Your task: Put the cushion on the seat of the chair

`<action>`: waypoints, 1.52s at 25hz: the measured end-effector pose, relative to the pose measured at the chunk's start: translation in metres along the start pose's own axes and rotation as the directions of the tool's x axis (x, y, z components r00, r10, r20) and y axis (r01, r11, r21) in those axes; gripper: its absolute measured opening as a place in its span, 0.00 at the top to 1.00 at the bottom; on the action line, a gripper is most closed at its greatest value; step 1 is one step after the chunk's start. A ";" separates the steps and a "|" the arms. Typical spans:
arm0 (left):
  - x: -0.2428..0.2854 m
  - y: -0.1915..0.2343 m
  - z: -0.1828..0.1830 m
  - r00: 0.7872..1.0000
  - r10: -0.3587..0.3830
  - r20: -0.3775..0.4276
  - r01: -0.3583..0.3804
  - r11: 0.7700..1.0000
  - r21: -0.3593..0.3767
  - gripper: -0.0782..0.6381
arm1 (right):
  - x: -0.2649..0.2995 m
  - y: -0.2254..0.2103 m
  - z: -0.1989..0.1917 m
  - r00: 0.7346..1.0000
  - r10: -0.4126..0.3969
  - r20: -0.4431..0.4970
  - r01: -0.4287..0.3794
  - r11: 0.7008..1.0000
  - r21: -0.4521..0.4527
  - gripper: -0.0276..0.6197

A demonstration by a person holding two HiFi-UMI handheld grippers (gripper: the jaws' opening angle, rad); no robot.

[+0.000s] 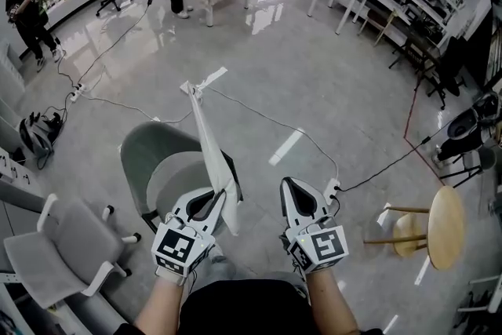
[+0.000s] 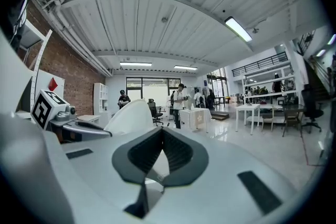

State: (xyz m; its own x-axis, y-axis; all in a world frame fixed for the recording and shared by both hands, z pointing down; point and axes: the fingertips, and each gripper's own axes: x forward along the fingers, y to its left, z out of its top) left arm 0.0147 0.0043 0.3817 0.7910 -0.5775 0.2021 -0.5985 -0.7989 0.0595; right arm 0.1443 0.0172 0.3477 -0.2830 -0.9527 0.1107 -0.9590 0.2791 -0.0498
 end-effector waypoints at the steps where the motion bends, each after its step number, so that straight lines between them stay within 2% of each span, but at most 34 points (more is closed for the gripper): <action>1: 0.000 0.006 0.000 1.000 -0.005 -0.001 0.005 1.000 0.002 0.85 | 0.007 0.002 0.002 1.000 -0.003 0.002 0.003 1.000 -0.003 0.95; 10: 0.006 0.039 -0.009 0.999 -0.017 -0.035 0.017 1.000 0.005 0.85 | 0.041 0.012 0.003 1.000 -0.006 0.000 0.006 1.000 -0.017 0.95; 22: 0.031 0.037 -0.027 0.995 0.014 -0.097 -0.016 1.000 -0.018 0.85 | 0.051 -0.005 -0.001 0.997 0.056 -0.048 -0.057 0.998 -0.030 0.95; 30: 0.041 0.037 -0.049 0.989 -0.006 -0.148 -0.002 0.998 -0.057 0.85 | 0.056 -0.011 -0.016 0.995 0.064 -0.080 -0.066 0.998 -0.017 0.95; 38: 0.043 0.035 -0.074 0.970 -0.063 -0.234 0.055 0.998 -0.040 0.85 | 0.067 0.000 -0.037 0.989 0.072 -0.127 -0.075 0.997 -0.018 0.95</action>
State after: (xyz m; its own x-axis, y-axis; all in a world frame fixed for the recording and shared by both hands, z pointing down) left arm 0.0185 -0.0366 0.4651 0.7752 -0.4710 0.4210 -0.5588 -0.8221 0.1092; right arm 0.1247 -0.0423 0.3915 -0.3513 -0.9072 0.2316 -0.9352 0.3520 -0.0397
